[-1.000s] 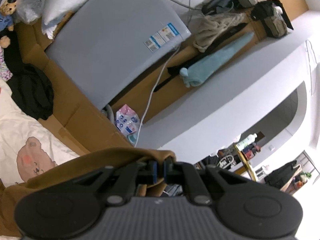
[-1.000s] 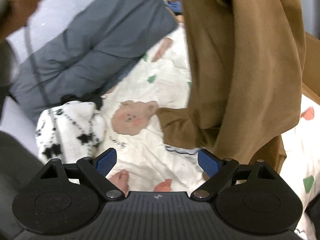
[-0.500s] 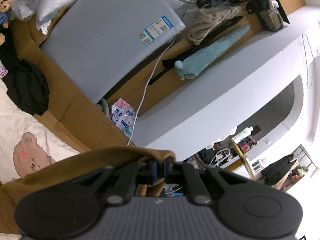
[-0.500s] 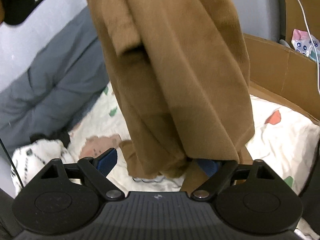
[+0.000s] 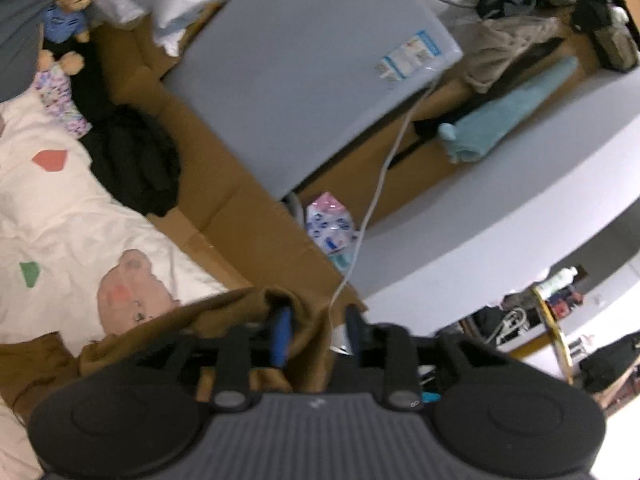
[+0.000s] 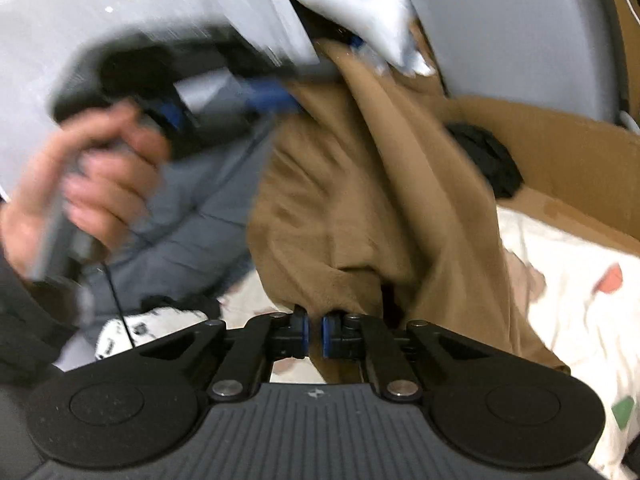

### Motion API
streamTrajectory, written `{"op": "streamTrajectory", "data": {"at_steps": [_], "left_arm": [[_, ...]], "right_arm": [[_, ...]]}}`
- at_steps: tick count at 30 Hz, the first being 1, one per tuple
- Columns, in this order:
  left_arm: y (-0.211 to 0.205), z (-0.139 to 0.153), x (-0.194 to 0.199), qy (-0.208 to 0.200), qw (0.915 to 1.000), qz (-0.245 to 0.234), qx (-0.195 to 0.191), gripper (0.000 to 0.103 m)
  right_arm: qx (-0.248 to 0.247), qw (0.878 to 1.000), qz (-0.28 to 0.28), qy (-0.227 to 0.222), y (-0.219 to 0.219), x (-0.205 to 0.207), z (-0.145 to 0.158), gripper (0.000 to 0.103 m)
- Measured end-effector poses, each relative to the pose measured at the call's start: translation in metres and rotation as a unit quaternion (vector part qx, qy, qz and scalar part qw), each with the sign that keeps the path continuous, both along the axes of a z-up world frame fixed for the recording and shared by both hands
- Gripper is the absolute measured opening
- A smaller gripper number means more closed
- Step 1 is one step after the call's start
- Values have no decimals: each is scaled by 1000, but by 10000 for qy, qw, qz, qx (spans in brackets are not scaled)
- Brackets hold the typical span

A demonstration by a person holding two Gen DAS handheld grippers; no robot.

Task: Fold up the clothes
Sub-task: 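Close the right gripper on the hanging garment edge while the left gripper holds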

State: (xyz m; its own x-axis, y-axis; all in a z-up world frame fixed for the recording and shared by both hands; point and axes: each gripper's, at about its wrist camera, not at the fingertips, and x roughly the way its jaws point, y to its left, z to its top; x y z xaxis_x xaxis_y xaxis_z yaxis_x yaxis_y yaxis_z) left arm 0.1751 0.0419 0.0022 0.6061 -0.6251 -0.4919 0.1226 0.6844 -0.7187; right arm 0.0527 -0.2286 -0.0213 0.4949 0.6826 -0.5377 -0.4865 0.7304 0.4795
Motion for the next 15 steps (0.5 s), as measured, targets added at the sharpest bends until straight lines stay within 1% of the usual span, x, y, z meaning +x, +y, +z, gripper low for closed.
{"op": "streamTrajectory", "data": {"at_steps": [1,4,7,12,15], "left_arm": [[0,-1,0,4,10000,-17,74,60],[-1,-3,1,3,9996,-94,279,64],[3,-8,1,57,9989,-184,418,66],[16,-18,-4,176,9983,-255,500,66],[23,-25,-5,269,9977,-284,547,65]], "right_arm": [[68,10000,10,-73,-2,-1,5,6],[195,9997,-66,-156,-8,0,10,5],[258,9993,-204,-182,-16,1,13,5],[409,9979,-418,-280,-21,3,20,5],[551,9960,-545,-436,-24,2,32,5]]}}
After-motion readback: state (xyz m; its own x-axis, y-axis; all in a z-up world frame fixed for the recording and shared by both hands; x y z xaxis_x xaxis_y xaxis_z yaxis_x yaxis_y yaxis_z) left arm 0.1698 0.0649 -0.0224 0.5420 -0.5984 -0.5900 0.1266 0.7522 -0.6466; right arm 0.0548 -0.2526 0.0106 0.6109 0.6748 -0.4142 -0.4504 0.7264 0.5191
